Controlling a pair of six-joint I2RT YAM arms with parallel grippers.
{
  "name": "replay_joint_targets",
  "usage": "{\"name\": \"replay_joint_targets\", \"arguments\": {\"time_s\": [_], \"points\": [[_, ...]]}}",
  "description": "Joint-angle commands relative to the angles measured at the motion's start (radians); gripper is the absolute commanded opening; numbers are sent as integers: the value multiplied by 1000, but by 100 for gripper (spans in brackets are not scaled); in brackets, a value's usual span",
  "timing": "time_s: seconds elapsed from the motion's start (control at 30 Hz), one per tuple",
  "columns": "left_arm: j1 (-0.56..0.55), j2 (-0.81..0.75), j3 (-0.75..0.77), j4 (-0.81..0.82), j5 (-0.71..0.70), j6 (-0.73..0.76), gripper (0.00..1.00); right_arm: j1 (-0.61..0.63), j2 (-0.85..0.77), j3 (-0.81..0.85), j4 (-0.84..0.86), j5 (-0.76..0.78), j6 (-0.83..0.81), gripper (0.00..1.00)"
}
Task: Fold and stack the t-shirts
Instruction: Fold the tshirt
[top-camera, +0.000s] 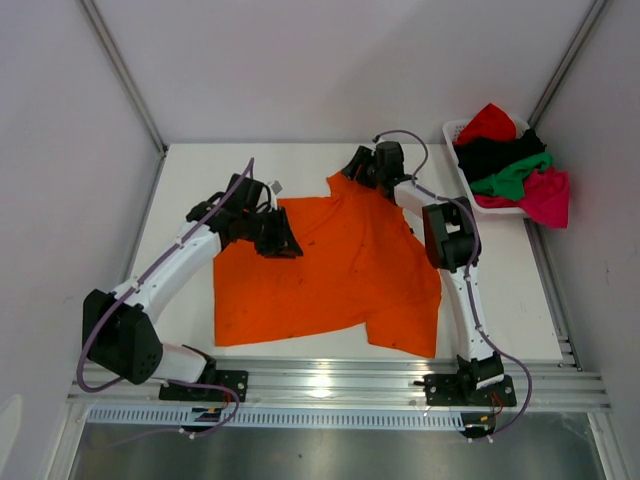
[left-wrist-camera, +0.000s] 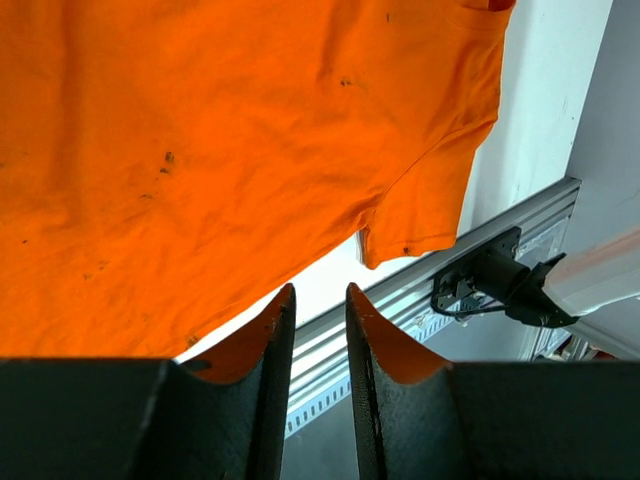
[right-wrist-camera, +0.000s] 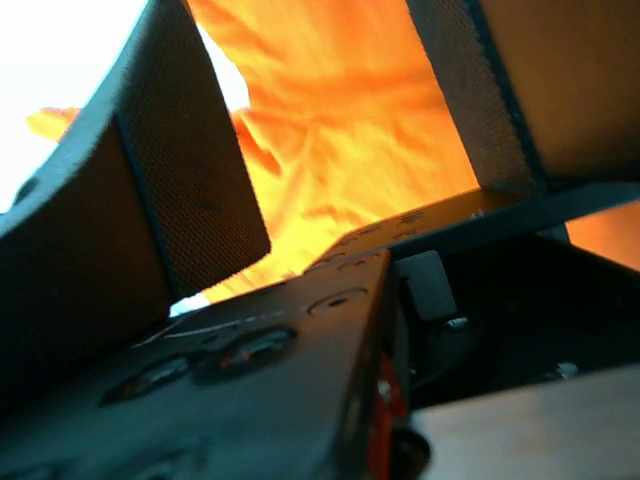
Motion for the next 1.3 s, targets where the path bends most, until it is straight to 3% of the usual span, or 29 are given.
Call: {"name": "replay_joint_targets", "arguments": {"time_s": [0.0,0.2,0.33,0.47,0.63,0.9,1.27], "points": [[-22,3,-14,42,10,-7,30,8,-140,-76,103,31,-69,62],[-49,14,-30,77,21,-19,31,32,-276,-177,137,63,-132,62],[-57,22,-29,83,24,-19,31,66,-391,-240,65,187,-159,62],[-57,23,-21,83,24,-16,31,101,-514,-380,10,330,-83,62],[-57,11,0,62,14,-6,31,112,-600,-587,19,369,28,62],[-57,-14,22,37,-2,7,31,123,-600,-734,20,399,88,62],[-57,-38,14,20,-16,13,31,126,-519,-675,-102,485,141,62]]}}
